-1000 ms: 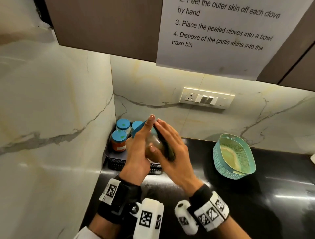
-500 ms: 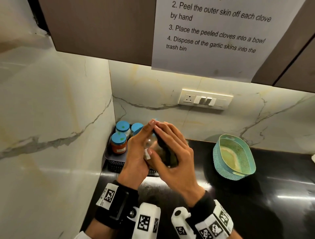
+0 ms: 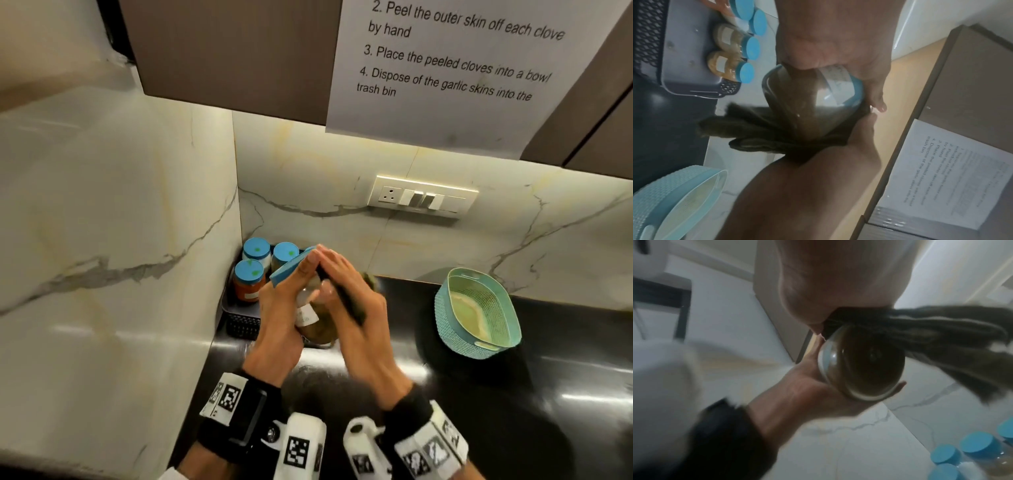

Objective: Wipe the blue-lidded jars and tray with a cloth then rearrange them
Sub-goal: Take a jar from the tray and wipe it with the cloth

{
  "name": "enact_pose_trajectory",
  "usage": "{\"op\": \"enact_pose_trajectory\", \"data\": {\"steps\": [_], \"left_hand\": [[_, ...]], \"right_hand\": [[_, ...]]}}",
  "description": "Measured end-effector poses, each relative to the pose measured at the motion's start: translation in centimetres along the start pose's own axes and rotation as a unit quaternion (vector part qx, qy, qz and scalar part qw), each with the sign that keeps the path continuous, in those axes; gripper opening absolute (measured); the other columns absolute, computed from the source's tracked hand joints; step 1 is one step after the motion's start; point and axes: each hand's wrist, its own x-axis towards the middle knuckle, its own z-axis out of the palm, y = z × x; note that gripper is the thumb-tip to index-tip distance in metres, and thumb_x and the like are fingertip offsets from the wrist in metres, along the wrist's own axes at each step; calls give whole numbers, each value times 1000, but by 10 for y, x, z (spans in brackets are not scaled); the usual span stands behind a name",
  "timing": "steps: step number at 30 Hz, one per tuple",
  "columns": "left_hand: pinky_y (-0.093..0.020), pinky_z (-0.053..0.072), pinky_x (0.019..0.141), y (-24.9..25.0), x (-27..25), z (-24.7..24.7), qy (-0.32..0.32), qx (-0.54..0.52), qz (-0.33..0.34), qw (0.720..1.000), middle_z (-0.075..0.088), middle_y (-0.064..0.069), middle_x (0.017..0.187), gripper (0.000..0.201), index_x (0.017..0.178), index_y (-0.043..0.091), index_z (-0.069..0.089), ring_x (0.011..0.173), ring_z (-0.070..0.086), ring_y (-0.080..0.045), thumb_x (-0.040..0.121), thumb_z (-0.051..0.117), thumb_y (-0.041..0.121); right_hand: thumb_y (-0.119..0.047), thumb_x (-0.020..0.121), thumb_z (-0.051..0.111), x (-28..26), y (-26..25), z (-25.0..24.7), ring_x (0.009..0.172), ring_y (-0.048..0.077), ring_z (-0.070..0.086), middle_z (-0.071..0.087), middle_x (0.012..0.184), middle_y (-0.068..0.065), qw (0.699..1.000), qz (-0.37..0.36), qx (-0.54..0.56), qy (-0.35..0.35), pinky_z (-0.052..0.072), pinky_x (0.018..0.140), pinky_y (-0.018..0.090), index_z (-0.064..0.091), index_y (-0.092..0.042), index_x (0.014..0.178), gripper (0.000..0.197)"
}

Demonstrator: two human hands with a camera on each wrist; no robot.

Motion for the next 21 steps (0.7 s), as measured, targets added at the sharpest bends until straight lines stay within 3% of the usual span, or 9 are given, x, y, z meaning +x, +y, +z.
{"op": "enact_pose_trajectory", "data": {"steps": [2,4,5,7,9,11,15,19,21], "left_hand": [[-61,51,109,-2,-5,4,8,20,9,1000,81,-7,108,48,99,27,85,114,73,-35,57,97,49],[-59,51,110,2,-6,7,4,28,19,999,82,-3,104,35,90,34,86,114,73,-34,59,97,46],[-60,51,110,6,-3,5,-4,29,19,999,81,-9,109,40,95,28,85,115,72,-38,62,96,47],[-62,50,110,9,1,0,-6,10,10,1000,75,-22,122,74,114,11,79,119,69,-45,57,96,55],[-55,54,105,10,2,-5,0,-21,1,1000,72,-26,127,100,124,3,73,120,69,-45,48,100,62],[-51,58,98,9,1,-4,6,-19,-6,1000,75,-23,122,98,122,4,73,119,69,-46,47,98,63],[-62,51,108,5,1,2,28,1,9,1000,77,-19,119,77,118,8,75,115,73,-41,61,96,55],[-60,51,109,15,5,1,16,-28,-18,999,72,-27,128,112,128,-1,70,121,69,-45,43,99,66],[-58,54,106,16,4,-1,24,-49,-36,998,72,-26,128,102,128,-1,70,119,70,-45,55,95,65]], "right_hand": [[-20,108,53,19,-6,-8,129,19,66,72,134,-2,980,138,142,10,56,104,34,67,-23,136,32],[-28,106,54,27,-12,-9,123,15,69,75,128,-6,979,152,133,17,58,99,31,68,-28,134,31],[-30,107,54,23,-13,-4,129,15,66,71,135,-6,988,119,95,23,56,104,34,64,-25,140,35],[-33,108,53,6,-10,8,145,16,52,58,153,-4,999,25,-10,22,46,118,44,54,-20,150,44],[-37,108,51,-10,-4,16,154,14,39,49,160,-8,994,-40,-95,20,37,124,49,50,-22,152,47],[-31,107,53,-4,3,11,153,14,41,51,159,-7,995,-45,-89,-2,38,123,51,51,-20,152,46],[-30,107,54,23,0,-4,139,16,58,62,149,-1,992,102,67,-13,48,116,51,55,-24,149,43],[-34,108,49,-4,-6,14,155,13,35,46,162,-8,991,-28,-128,3,35,125,51,46,-28,154,47],[-33,108,49,-8,3,16,158,14,30,43,164,-11,984,-61,-168,3,32,126,53,46,-27,155,48]]}}
